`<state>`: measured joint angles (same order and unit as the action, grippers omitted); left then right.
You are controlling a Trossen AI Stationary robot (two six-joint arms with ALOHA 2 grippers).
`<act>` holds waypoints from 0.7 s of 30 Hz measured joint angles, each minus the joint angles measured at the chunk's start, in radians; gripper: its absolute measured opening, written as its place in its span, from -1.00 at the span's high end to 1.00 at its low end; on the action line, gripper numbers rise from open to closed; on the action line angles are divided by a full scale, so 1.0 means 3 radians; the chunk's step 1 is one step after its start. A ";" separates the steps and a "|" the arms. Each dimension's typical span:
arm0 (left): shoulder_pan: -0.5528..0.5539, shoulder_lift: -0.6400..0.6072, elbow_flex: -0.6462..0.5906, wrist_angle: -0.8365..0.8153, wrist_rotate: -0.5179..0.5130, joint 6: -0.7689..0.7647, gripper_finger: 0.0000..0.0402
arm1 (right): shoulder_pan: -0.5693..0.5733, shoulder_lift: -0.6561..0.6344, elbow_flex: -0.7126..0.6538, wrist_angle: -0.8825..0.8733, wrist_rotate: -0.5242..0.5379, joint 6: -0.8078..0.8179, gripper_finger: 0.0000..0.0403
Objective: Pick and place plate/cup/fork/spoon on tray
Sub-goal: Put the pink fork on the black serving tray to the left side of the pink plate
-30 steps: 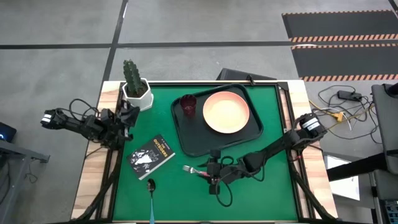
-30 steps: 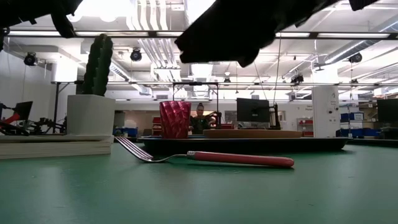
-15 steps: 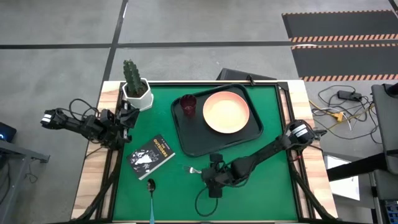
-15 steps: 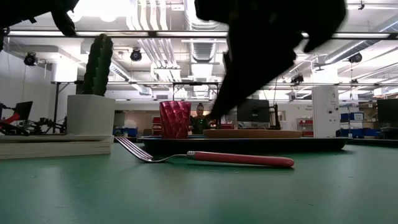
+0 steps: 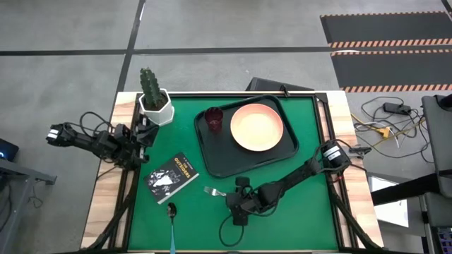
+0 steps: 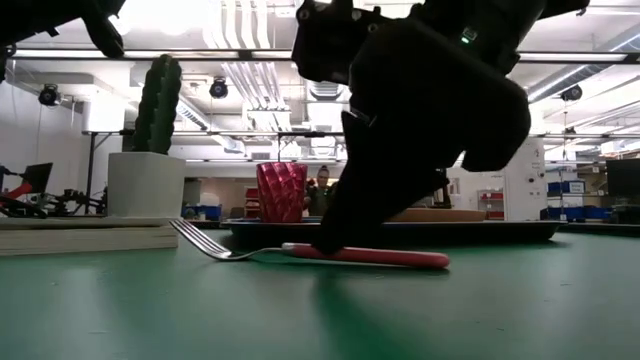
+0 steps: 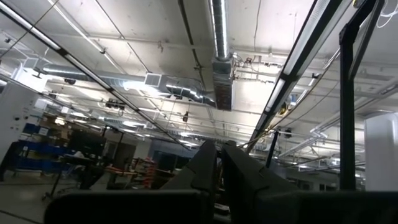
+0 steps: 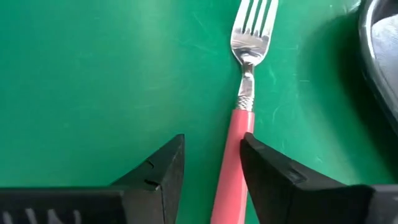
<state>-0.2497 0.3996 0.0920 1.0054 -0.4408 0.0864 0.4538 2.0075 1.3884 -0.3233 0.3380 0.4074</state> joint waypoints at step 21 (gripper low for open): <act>0.0003 -0.0006 -0.0003 0.0025 0.0003 -0.0007 0.96 | -0.0069 0.0012 -0.0006 0.0086 0.0357 0.0046 0.27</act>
<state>-0.2489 0.3977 0.0910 1.0130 -0.4400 0.0841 0.4329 2.0112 1.3865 -0.2976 0.4452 0.4213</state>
